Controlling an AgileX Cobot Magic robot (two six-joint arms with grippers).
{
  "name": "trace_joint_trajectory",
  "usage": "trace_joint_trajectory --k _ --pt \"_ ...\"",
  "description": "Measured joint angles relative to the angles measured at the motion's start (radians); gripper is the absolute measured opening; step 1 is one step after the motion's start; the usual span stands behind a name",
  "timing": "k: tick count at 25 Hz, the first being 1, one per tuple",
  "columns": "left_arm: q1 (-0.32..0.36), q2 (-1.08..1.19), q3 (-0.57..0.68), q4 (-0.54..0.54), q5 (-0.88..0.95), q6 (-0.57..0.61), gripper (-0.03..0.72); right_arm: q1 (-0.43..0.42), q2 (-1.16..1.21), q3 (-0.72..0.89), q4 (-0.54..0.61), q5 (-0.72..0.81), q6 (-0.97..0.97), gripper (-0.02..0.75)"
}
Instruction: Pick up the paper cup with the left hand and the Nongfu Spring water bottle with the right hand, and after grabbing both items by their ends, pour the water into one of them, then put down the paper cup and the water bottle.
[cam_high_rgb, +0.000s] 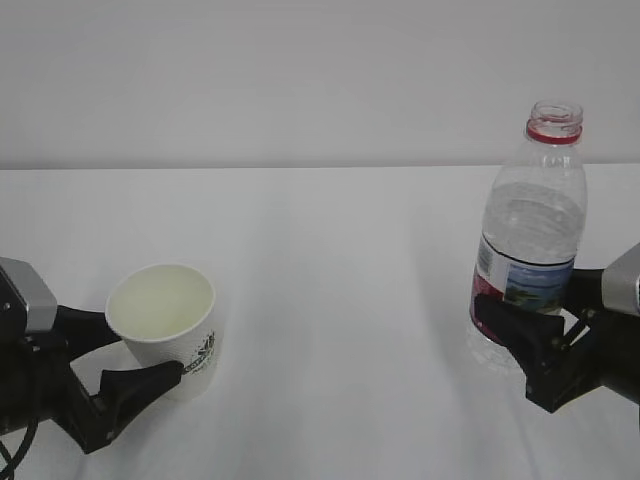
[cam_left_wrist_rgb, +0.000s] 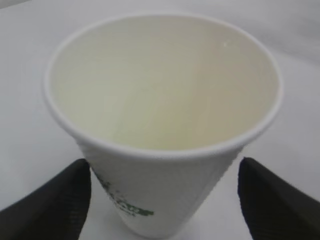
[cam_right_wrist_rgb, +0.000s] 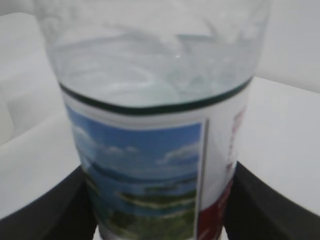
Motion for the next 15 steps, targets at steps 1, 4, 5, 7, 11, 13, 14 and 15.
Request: trace_joint_trajectory --k 1,4,5,7,11,13,14,15 --pt "-0.005 0.000 -0.007 -0.004 0.000 0.000 0.692 0.000 0.000 0.000 -0.002 0.000 0.000 0.504" --pt "-0.009 0.003 -0.018 -0.013 0.000 -0.002 0.692 0.000 0.000 0.000 -0.002 0.000 0.000 0.504" --pt "-0.009 0.008 -0.020 -0.015 0.000 -0.002 0.692 0.000 0.000 0.000 -0.002 0.000 0.000 0.504" --pt "-0.009 0.030 -0.020 -0.018 -0.002 -0.002 0.692 0.000 0.000 0.000 -0.002 0.000 0.000 0.504" --pt "-0.009 0.105 -0.034 -0.016 -0.002 -0.002 0.692 0.000 0.000 0.000 -0.002 0.000 0.000 0.504" --pt "-0.009 0.122 -0.049 -0.011 -0.002 -0.007 0.692 0.000 0.000 0.000 -0.002 0.000 0.000 0.504" --pt "-0.009 0.126 -0.056 -0.009 -0.002 -0.014 0.692 0.000 0.000 0.000 -0.002 0.000 0.000 0.504" --pt "-0.009 0.126 -0.060 -0.007 -0.002 -0.016 0.692 0.000 0.000 0.000 -0.002 0.000 0.000 0.504"
